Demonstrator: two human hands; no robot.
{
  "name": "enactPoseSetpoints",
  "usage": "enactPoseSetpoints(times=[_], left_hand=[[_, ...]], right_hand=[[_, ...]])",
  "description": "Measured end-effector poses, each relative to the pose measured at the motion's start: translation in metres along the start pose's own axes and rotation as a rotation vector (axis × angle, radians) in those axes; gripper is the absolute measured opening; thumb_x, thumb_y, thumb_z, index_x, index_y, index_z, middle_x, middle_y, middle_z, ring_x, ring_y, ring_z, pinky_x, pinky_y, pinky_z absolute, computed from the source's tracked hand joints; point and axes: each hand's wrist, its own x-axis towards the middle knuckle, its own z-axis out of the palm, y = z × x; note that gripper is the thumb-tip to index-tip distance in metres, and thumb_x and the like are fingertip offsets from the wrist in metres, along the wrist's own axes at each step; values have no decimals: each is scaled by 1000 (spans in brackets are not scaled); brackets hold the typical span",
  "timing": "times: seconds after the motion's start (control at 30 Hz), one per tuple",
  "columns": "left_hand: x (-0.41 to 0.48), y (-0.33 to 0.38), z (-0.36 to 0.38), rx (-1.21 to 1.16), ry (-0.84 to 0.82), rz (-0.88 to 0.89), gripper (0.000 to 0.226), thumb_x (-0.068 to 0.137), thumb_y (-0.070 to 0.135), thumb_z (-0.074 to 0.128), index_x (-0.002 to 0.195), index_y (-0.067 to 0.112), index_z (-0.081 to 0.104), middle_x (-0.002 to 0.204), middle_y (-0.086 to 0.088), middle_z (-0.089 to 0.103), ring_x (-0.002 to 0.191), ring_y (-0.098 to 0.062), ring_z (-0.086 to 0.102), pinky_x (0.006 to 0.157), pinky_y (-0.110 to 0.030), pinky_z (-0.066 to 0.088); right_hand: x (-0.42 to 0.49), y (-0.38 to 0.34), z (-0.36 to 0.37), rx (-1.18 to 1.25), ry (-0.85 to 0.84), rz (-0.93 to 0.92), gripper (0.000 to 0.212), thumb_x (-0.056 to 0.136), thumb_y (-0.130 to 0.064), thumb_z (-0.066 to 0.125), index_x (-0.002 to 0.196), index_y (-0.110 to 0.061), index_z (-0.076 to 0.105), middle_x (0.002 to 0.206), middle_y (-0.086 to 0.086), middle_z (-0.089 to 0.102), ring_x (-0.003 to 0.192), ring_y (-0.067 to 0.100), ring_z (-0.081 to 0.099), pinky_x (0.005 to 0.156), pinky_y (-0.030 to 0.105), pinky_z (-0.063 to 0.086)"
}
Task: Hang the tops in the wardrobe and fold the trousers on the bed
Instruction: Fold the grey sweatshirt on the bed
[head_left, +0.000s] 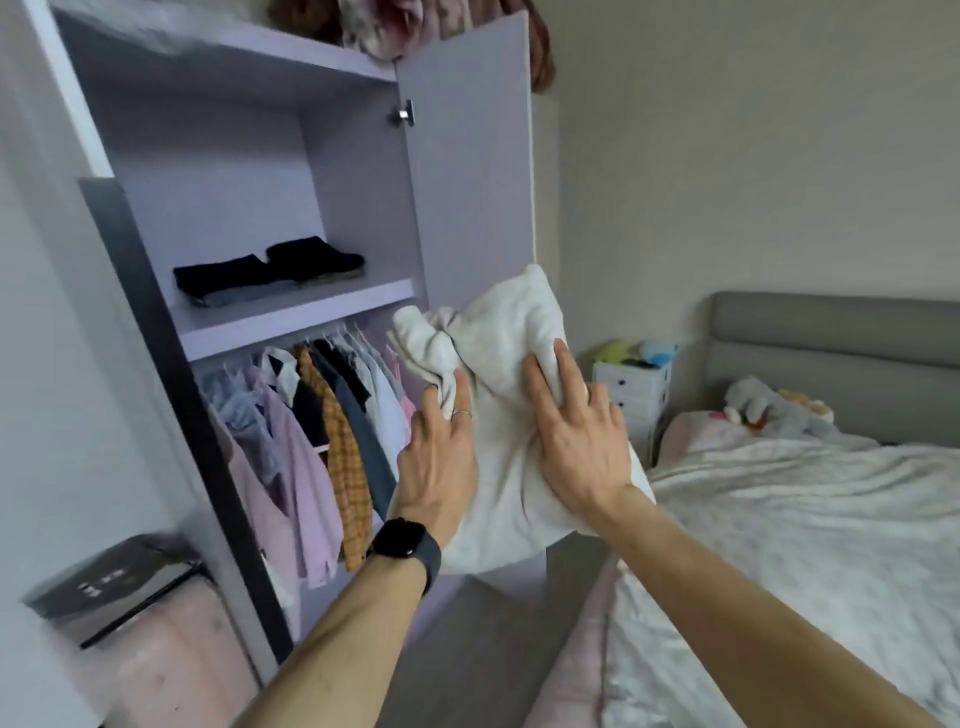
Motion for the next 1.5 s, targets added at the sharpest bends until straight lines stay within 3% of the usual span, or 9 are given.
enactPoseSetpoints(times=[0.13, 0.27, 0.4, 0.67, 0.8, 1.03, 1.27, 1.5], left_hand=[[56, -51, -42, 40, 149, 6, 81, 94, 4, 48, 161, 16, 5, 139, -12, 20, 105, -30, 53, 64, -38, 48], [103, -84, -69, 92, 267, 32, 83, 93, 0, 46, 162, 17, 4, 138, -14, 23, 99, -30, 51, 57, -36, 39], [128, -107, -79, 54, 304, 32, 83, 92, -3, 47, 162, 18, 7, 138, -16, 31, 97, -32, 47, 54, -39, 39], [152, -138, -50, 22, 306, 4, 82, 91, -3, 50, 161, 17, 12, 133, -15, 32, 89, -29, 49, 52, -38, 46], [176, -149, -35, 29, 321, -22, 83, 88, -3, 54, 160, 15, 17, 132, -15, 37, 87, -27, 49, 50, -34, 38], [241, -170, -4, 159, 358, -3, 77, 78, 0, 61, 152, 14, 42, 119, -12, 54, 75, -22, 54, 41, -27, 29], [375, -221, 63, 364, 469, -96, 66, 82, 4, 48, 146, 18, 52, 115, -8, 55, 68, -17, 51, 39, -25, 34], [507, -280, 97, 415, 530, -216, 83, 68, -1, 73, 146, 17, 52, 110, -10, 57, 62, -18, 51, 35, -22, 32]], right_hand=[[72, -43, 0, 38, 168, -53, 77, 77, -1, 64, 149, -16, 45, 161, 17, 28, 80, 34, 49, 61, 39, 44], [121, -73, 2, 91, 299, -46, 79, 81, 1, 60, 154, -18, 39, 162, 17, 25, 81, 35, 48, 63, 39, 44], [147, -92, 9, 129, 384, -45, 77, 82, 4, 59, 154, -16, 40, 161, 21, 27, 83, 37, 50, 68, 40, 42], [174, -104, 53, 138, 370, -84, 78, 82, 2, 64, 154, -17, 40, 160, 20, 28, 86, 38, 52, 66, 39, 43], [196, -109, 79, 152, 380, -98, 78, 81, 3, 64, 153, -16, 41, 160, 20, 30, 89, 40, 53, 67, 40, 45], [250, -114, 141, 216, 361, -104, 78, 84, 1, 60, 156, -16, 36, 163, 19, 24, 92, 41, 51, 75, 44, 46], [385, -123, 261, 310, 417, -199, 82, 86, 1, 61, 159, -18, 29, 165, 18, 19, 95, 40, 52, 75, 45, 49], [536, -144, 364, 445, 387, -302, 81, 83, 1, 65, 156, -15, 34, 163, 19, 20, 87, 42, 52, 65, 45, 48]])
